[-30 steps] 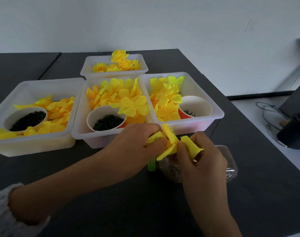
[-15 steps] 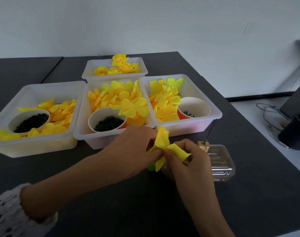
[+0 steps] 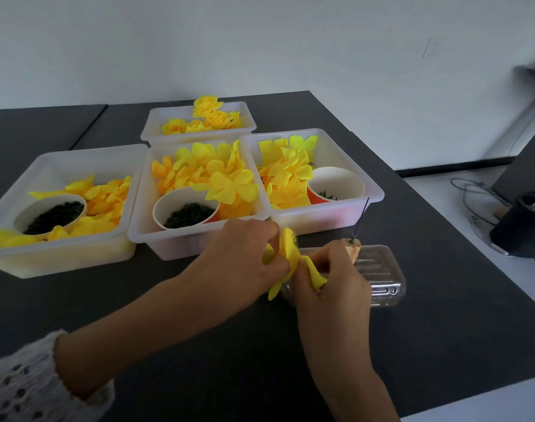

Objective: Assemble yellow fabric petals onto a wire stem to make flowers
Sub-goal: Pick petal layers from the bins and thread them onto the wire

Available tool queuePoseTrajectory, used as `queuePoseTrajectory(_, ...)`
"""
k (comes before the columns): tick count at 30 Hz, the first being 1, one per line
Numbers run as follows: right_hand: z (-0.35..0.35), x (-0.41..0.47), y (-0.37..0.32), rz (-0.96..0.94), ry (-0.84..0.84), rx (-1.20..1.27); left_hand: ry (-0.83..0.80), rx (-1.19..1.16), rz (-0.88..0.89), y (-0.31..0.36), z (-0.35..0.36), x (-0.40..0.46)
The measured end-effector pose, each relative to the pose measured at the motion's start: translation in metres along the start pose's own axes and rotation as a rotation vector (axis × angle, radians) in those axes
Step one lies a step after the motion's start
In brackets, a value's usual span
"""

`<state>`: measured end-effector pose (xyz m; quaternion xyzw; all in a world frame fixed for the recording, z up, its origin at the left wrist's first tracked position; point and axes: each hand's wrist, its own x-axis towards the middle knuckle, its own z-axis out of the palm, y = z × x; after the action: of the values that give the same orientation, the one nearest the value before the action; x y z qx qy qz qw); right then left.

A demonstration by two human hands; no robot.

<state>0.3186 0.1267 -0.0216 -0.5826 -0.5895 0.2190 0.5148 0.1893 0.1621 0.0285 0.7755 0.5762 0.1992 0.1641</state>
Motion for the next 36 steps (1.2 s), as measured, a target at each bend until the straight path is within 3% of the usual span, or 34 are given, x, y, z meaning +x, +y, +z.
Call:
queuePoseTrajectory(9, -0.007, -0.010, 0.002, -0.006, -0.008, -0.031, -0.014, 0.017, 0.056, 0.006, 0.002, -0.010)
queuePoseTrajectory(13, -0.012, -0.009, 0.000, -0.108, -0.085, -0.039, -0.088, 0.099, 0.132, 0.006, 0.007, -0.018)
queuePoseTrajectory(17, -0.016, -0.008, 0.000, -0.233, -0.074, -0.216, -0.183, 0.107, 0.064, 0.007, 0.007, -0.025)
queuePoseTrajectory(20, -0.016, -0.007, 0.002, -0.288, -0.030, -0.276, -0.143, 0.238, 0.114, 0.011, 0.003, -0.030)
queuePoseTrajectory(28, -0.012, -0.018, 0.003, -0.131, -0.036, 0.066, -0.034, 0.149, 0.127, 0.011, -0.005, -0.039)
queuePoseTrajectory(36, -0.011, -0.023, 0.008, -0.264, -0.153, -0.110, -0.170, 0.029, 0.110, -0.004, 0.008, -0.048)
